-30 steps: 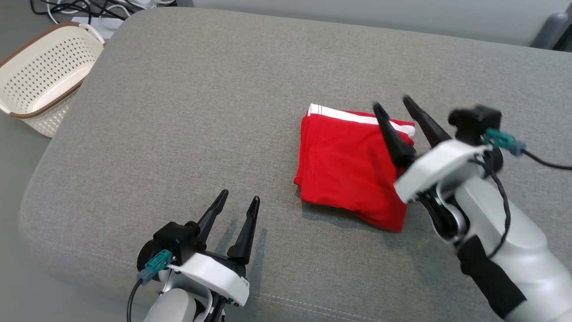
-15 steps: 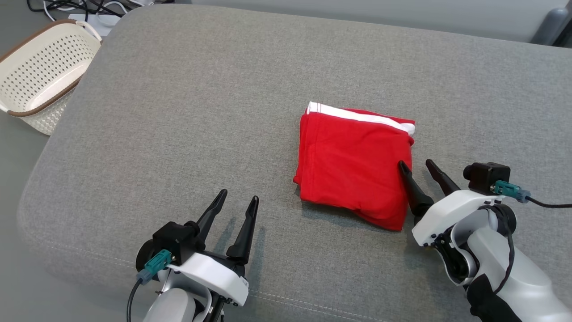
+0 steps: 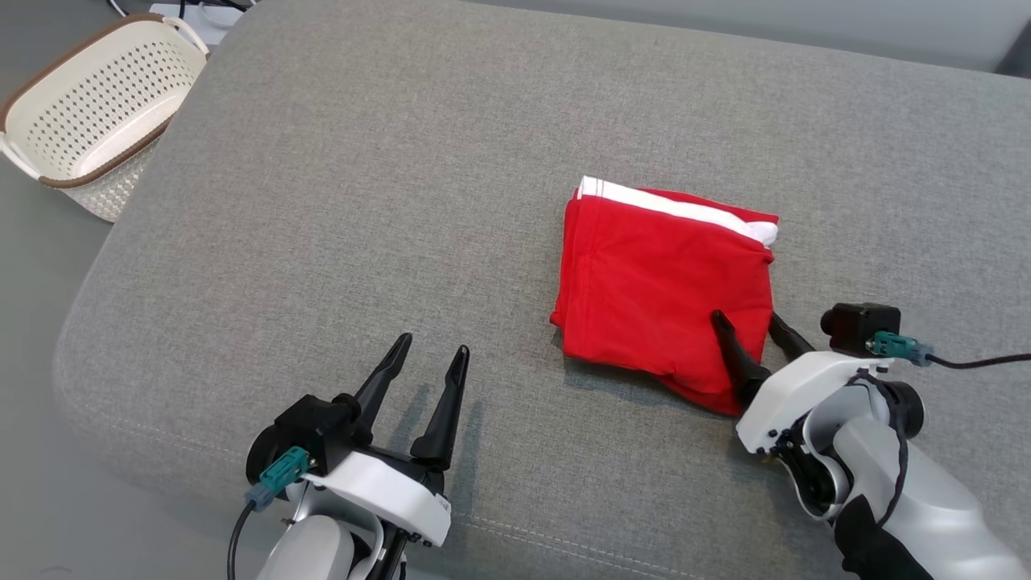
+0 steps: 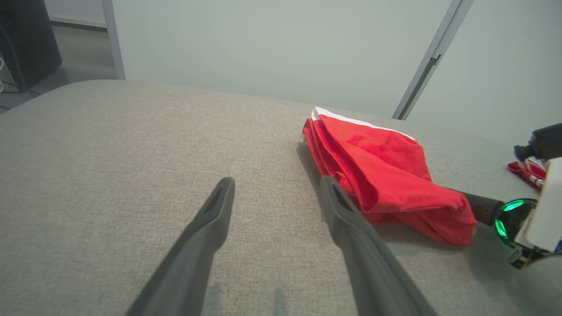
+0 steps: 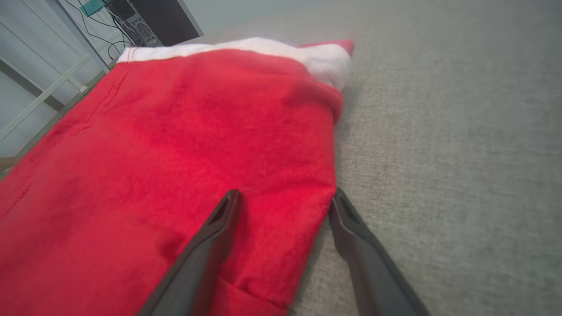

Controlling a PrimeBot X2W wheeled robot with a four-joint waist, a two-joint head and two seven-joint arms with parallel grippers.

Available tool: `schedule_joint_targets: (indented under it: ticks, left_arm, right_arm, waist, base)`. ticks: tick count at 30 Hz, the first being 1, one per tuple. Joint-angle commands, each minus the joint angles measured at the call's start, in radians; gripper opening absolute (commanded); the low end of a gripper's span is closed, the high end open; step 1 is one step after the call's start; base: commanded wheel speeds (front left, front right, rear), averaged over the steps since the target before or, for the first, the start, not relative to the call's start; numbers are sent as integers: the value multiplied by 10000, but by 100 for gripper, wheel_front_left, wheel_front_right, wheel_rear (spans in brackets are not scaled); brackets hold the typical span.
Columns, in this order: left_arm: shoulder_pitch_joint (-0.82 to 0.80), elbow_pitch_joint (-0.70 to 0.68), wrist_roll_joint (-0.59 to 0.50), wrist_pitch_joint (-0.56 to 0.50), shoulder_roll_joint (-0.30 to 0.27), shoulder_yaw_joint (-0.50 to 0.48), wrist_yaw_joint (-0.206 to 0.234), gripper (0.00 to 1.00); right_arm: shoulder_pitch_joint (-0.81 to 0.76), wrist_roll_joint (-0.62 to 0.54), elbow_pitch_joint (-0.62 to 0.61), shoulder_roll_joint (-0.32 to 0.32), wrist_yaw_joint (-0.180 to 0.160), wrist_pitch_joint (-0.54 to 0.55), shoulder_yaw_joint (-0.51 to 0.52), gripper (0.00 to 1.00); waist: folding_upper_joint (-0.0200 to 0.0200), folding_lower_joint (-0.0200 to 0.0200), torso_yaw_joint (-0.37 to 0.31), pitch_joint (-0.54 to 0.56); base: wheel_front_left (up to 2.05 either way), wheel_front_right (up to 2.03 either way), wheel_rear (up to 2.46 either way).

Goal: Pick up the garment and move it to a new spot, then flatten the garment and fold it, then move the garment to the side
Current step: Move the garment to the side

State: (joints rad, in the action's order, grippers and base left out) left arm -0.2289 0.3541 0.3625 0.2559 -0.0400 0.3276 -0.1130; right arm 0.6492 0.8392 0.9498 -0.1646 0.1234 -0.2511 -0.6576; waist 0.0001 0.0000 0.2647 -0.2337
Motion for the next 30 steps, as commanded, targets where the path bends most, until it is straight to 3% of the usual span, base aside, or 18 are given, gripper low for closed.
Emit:
schedule_joint_targets:
  ticks: [1, 2, 3, 4, 5, 11, 18, 24, 30]
  left_arm:
    - [-211, -282, 72, 59, -102, -328, 86, 100]
    - [-211, -282, 72, 59, -102, -328, 86, 100]
    - [-204, -287, 82, 59, -102, -321, 95, 100]
    - [-196, -289, 98, 59, -102, -314, 104, 100]
    - [-192, -289, 107, 59, -102, -307, 111, 100]
    - [-151, -222, 92, 59, -102, -348, 122, 100]
    - [-115, -123, -88, 59, -102, -501, 85, 100]
    - [-45, -8, -367, 59, -102, -699, 6, 100]
    - [-57, 110, -623, 59, -102, -1000, -76, 100]
  right_arm:
    - [-68, 179, -56, 270, 73, 131, -310, 81]
    - [-68, 179, -56, 270, 73, 131, -310, 81]
    - [-44, 257, -40, 285, 73, 155, -391, 39]
    - [-15, 333, -22, 280, 73, 156, -465, 13]
    - [3, 406, -18, 271, 73, 151, -542, 0]
    - [157, 758, -43, 40, 73, 26, -811, 0]
    - [181, 856, -323, -206, 73, -99, -313, 0]
    - [-430, 489, -728, -183, 73, -104, 377, 0]
    - [-881, 196, -1063, 27, 73, -105, 893, 0]
  waist:
    - [-1, 0, 35, -19]
    - [-1, 0, 35, -19]
    - [-1, 0, 49, -20]
    - [-1, 0, 60, -18]
    - [-1, 0, 67, -11]
    - [-1, 0, 15, 85]
    - [-1, 0, -325, 305]
    - [-1, 0, -1173, 689]
    - [-1, 0, -2489, 874]
  base:
    - [0, 0, 0]
    - [0, 0, 0]
    - [0, 0, 0]
    - [0, 0, 0]
    - [0, 0, 0]
    - [0, 0, 0]
    - [0, 0, 0]
    - [0, 0, 0]
    - [0, 0, 0]
